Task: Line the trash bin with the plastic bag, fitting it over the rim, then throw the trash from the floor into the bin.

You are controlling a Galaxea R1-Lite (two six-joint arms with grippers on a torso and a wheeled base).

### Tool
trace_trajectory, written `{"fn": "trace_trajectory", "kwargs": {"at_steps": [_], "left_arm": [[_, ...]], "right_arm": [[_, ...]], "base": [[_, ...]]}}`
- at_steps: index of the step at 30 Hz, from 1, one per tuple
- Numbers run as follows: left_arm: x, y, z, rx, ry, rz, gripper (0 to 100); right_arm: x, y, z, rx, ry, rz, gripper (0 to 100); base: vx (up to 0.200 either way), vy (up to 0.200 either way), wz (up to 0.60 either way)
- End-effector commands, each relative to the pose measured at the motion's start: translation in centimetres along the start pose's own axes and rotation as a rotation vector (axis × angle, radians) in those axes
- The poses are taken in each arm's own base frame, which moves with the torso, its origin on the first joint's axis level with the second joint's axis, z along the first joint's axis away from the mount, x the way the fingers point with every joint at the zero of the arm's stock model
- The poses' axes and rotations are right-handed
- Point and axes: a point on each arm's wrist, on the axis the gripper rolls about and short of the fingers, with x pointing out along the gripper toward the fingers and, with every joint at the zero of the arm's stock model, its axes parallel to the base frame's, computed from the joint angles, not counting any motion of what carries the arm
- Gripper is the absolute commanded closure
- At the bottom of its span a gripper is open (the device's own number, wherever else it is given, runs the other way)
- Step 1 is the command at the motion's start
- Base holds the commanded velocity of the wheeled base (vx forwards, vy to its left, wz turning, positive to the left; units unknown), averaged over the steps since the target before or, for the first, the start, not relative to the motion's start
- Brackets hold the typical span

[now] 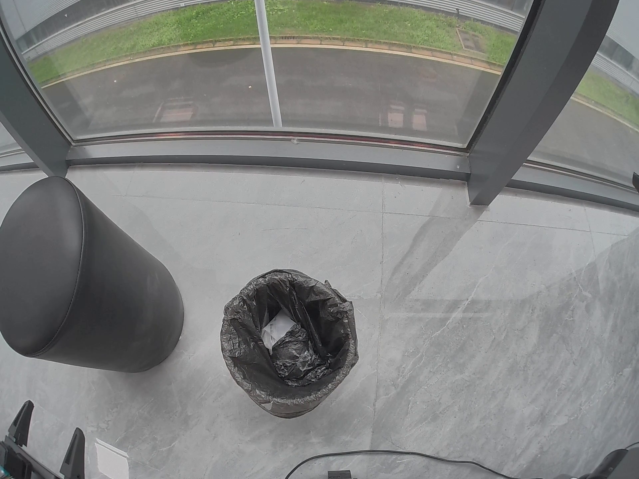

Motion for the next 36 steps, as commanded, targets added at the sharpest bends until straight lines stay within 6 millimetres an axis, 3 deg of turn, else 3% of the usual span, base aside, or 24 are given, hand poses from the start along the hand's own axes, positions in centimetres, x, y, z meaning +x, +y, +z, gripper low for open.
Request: {"fn": "trace_trajectory", "kwargs": {"at_steps": [1, 11, 20, 29, 36], "left_arm": [[0.0, 0.0, -0.5, 0.0, 0.003, 0.0, 0], [0.0, 0.0, -0.5, 0.0, 0.001, 0.0, 0], [0.0, 0.0, -0.5, 0.0, 0.001, 0.0, 0], [0.0, 0.0, -0.5, 0.0, 0.001, 0.0, 0], [0.0, 0.0, -0.5, 0.0, 0.001, 0.0, 0]], "right_arm": [[1.1, 0.4, -9.1, 0.142, -0.12, -0.009, 0], [-0.6, 1.4, -15.0, 0.229, -0.084, 0.087, 0], [-1.8, 1.3, -16.1, 0.19, -0.028, 0.121, 0], [-5.7, -0.2, -17.8, 0.1, -0.053, 0.11, 0], [-7.4, -0.9, -19.1, 0.13, -0.063, 0.064, 0]], "base": [[0.0, 0.0, 0.0], [0.0, 0.0, 0.0], [0.0, 0.0, 0.0], [0.0, 0.0, 0.0], [0.0, 0.0, 0.0]]}}
